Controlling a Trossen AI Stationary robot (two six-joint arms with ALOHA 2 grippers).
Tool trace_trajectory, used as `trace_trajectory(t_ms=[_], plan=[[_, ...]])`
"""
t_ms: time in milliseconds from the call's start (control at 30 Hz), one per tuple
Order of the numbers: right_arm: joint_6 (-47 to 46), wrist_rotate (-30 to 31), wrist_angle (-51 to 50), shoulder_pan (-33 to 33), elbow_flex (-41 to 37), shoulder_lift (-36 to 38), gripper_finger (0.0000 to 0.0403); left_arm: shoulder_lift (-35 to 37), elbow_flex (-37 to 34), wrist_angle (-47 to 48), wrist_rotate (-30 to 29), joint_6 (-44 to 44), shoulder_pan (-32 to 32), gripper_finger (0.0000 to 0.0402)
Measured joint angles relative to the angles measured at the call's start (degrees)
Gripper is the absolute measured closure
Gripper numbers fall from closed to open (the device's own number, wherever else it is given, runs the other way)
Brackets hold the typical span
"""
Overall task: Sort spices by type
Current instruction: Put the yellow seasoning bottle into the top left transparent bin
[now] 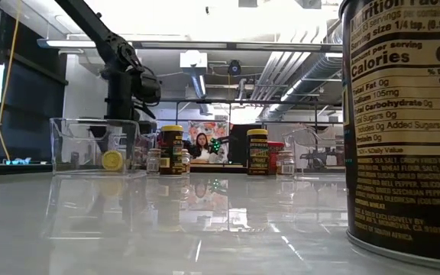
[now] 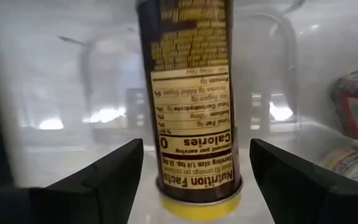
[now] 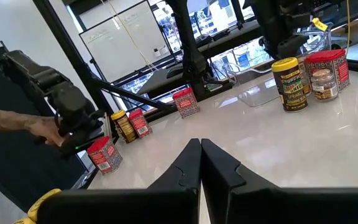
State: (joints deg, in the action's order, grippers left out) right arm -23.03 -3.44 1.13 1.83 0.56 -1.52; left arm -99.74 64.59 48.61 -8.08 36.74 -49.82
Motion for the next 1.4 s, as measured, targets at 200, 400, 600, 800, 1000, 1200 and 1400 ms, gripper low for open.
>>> trace_trajectory(t_ms=[200,400,600,800,1000,1200,1400], plan=[[0.0,0.0,0.0,0.0,0.0,0.0,0.0402,0.0,-3.22,-2.99,1.55,1.63,0.0,0.0119],[0.0,0.0,0.0,0.02,0.0,0.0,0.0402,0.0,-4.49,-3.58,1.58,0.43,0.02,0.0123],[0.0,0.0,0.0,0.0,0.0,0.0,0.0402,0.91,-4.5,-2.9,2.95,-1.36,0.02,0.0194],[-0.01,0.0,0.0,0.0,0.01,0.0,0.0402,6.16,-4.5,-1.58,2.93,-3.95,-0.84,0.0214],[0.0,0.02,0.0,0.01,0.0,0.0,0.0402,17.52,-4.5,3.14,1.55,-6.4,-2.49,0.0214],[0.0,0.0,0.0,0.02,0.0,0.0,0.0402,31.6,-4.47,6.08,5.71,-7.5,0.08,0.0214],[0.0,0.02,0.0,0.02,0.01,0.0,0.0402,41.56,-4.45,13.68,15.15,-3.66,14.06,0.0214]])
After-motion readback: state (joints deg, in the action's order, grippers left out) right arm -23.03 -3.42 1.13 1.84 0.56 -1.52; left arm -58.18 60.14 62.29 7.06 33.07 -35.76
